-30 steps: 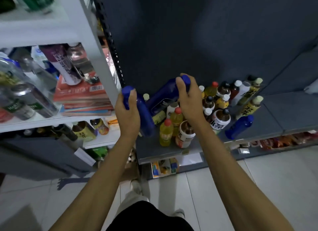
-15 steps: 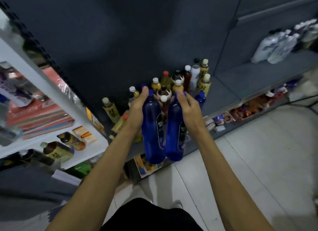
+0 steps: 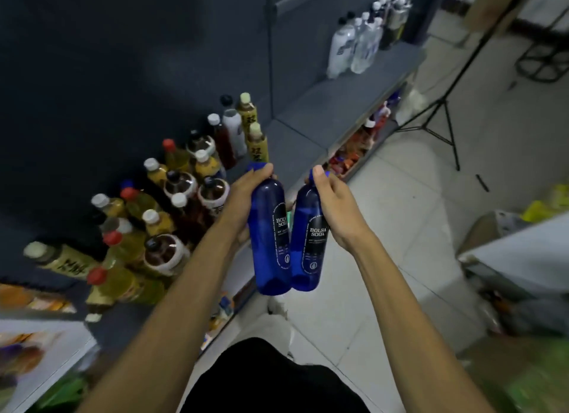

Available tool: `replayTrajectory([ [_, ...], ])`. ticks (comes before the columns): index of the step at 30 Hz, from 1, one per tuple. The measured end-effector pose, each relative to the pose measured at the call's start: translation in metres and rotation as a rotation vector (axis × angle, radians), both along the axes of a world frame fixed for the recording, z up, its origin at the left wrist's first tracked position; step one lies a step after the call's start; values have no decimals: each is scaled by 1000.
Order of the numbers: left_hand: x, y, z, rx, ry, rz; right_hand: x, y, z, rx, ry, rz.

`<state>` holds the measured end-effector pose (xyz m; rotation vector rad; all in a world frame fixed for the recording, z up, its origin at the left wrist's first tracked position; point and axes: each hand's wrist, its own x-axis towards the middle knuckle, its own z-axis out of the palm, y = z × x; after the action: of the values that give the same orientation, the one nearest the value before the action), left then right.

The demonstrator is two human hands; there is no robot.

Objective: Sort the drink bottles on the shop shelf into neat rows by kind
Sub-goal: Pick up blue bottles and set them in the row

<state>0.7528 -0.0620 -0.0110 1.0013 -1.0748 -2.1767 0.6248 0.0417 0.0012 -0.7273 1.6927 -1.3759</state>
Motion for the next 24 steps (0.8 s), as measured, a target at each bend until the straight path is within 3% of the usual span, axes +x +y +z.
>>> replayTrajectory([
  [9,-127,-55,-10,-53,-64,-96,-102,-33,13,18,-3,-155],
  [15,-205,-73,-19,-28,-82,-228,-166,-26,-12,-52,-169,-354],
  [20,-281,-74,-20,-108,-137,-415,-226,-24,-36,-34,-144,-536],
  [24,-347,-78,-30,-122,-130,-414,-292,-31,-61,-33,-158,-602],
])
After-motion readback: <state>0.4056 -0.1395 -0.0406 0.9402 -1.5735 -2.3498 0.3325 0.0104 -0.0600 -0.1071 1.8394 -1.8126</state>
